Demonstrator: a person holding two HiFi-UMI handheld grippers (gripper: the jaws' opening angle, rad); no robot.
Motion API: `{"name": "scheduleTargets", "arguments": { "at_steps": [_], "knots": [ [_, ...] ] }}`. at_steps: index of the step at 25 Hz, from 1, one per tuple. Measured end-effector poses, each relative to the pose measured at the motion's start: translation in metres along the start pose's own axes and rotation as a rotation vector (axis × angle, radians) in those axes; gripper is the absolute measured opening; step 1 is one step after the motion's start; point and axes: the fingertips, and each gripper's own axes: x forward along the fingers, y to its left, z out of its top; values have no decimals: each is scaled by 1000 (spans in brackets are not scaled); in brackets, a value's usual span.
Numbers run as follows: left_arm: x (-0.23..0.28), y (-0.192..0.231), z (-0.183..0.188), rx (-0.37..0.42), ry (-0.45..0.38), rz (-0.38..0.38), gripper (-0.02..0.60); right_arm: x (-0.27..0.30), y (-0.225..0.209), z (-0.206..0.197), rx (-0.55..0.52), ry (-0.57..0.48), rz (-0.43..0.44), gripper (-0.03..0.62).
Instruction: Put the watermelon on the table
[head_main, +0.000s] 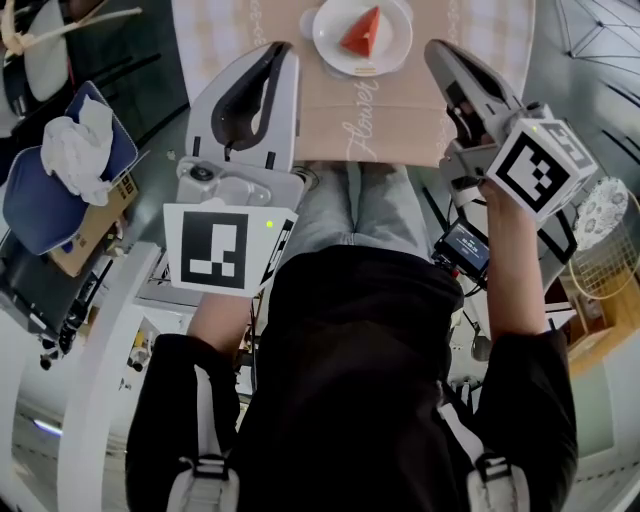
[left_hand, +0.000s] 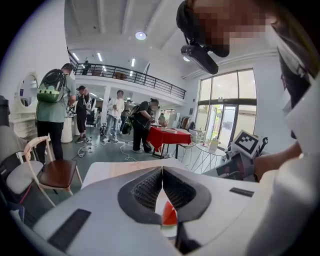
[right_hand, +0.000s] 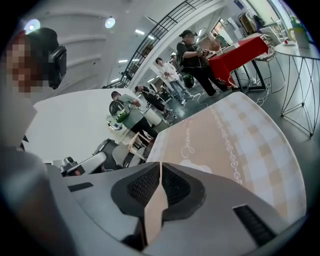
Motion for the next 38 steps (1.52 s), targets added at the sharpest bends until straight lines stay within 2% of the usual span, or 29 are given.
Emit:
{"name": "scheduleTargets", "arguments": {
  "at_steps": [6, 9, 13, 17, 26, 38],
  "knots": [
    [-11, -8, 25, -20, -47, 5, 15, -18, 37, 12, -32, -12, 66, 25],
    [-16, -12, 33, -2, -56, -2, 15, -27, 51, 11, -43, -12, 104, 23],
    [-25, -18, 46, 7, -65, -2, 15, -38, 74, 25, -98, -39, 98, 21],
    [-33, -21, 60, 35, -82, -2, 15, -48, 87, 28, -99, -59, 119, 18],
    [-53, -26, 102, 33, -149, 4, 15, -63, 123, 36, -113, -77, 156, 17],
    [-76, -51, 130, 67, -172, 24, 15, -89, 157, 49, -173, -100, 220, 17]
  ]
}}
